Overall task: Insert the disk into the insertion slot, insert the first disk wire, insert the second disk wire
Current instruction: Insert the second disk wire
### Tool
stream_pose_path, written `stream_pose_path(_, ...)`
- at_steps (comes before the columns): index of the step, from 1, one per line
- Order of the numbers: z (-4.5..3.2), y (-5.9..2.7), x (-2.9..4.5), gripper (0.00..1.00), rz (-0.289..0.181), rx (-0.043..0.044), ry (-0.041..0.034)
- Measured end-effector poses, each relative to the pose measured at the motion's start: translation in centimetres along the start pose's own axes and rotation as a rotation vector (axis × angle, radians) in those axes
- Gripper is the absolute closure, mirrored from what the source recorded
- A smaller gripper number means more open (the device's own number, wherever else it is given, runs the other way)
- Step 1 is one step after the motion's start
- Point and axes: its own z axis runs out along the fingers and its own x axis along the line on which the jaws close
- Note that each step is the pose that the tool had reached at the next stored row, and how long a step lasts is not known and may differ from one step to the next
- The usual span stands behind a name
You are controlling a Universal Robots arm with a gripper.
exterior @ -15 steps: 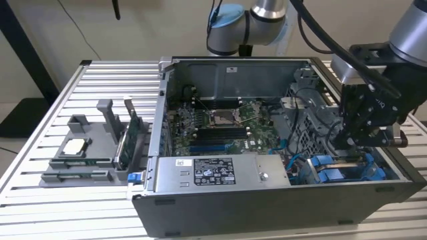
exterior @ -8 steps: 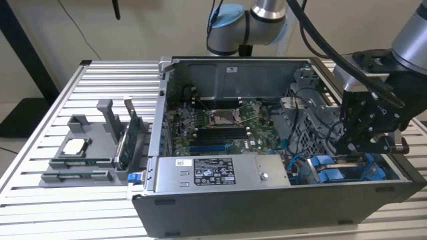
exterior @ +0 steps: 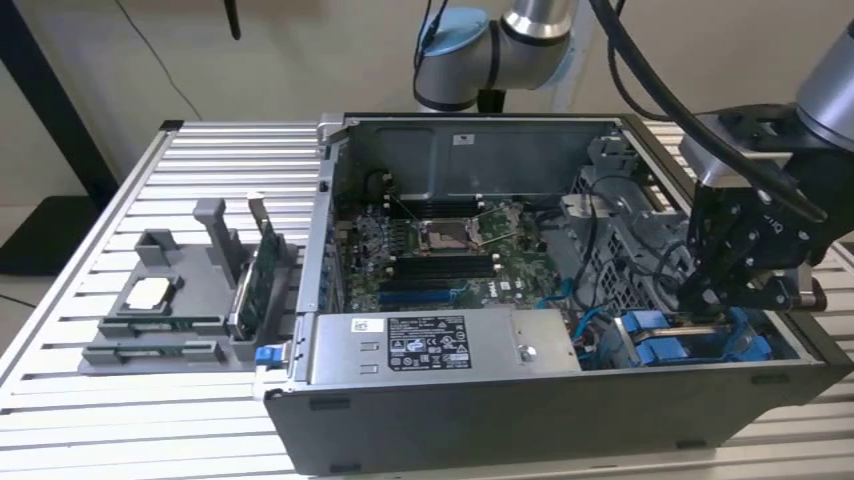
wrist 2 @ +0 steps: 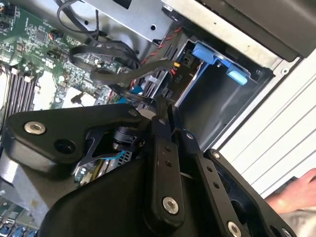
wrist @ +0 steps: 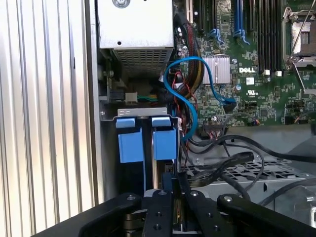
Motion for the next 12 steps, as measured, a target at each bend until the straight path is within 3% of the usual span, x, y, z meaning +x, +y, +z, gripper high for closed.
stream_pose_path(6,0.23,-0.75,-0.01,0.84,0.001,-0.0082,0.0003)
stream_pose_path(12,0.54,-0.9,0.03,0.84,0.001,-0.0149,0.0008)
